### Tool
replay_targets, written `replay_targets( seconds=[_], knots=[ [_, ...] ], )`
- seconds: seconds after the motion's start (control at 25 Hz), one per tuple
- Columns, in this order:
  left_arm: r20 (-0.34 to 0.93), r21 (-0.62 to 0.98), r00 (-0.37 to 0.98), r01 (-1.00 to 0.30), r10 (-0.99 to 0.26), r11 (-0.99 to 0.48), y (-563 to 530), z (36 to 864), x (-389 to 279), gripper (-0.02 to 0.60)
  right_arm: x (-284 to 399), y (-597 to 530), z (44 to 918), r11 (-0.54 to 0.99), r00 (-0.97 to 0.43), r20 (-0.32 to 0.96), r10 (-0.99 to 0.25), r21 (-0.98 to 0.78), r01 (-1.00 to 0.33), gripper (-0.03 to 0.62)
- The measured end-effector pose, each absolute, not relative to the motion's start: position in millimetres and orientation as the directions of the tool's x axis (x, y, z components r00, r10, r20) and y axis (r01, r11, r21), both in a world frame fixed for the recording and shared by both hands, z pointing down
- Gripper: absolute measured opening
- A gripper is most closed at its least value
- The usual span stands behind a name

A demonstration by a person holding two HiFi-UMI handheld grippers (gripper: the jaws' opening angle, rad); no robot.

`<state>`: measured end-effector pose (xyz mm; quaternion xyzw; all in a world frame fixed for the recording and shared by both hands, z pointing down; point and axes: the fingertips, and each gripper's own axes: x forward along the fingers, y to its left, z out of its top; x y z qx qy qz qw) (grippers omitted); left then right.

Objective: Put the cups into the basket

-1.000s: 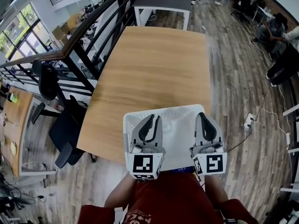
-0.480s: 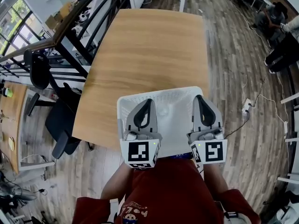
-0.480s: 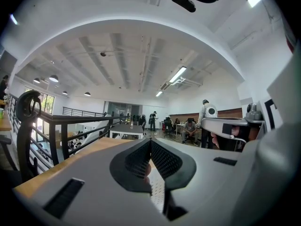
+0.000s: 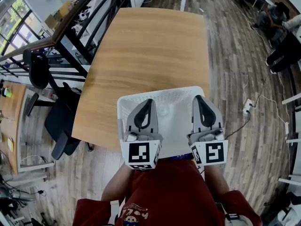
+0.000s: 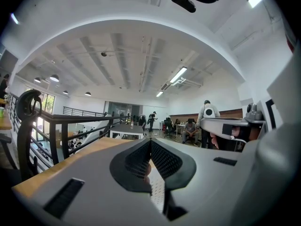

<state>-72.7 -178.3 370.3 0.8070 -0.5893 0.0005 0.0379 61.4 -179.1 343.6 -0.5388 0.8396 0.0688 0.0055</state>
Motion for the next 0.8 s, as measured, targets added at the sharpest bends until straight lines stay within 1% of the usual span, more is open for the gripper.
replay_targets(
  seconds=[0.8],
  knots=[
    [0.032, 0.065, 0.292, -0.955, -0.956, -0.29, -177.1, 367.6, -75.9, 0.008, 57.3, -179.8, 344.1, 0.423, -0.433, -0.077, -0.898, 0.116, -0.899, 0.012]
  ],
)
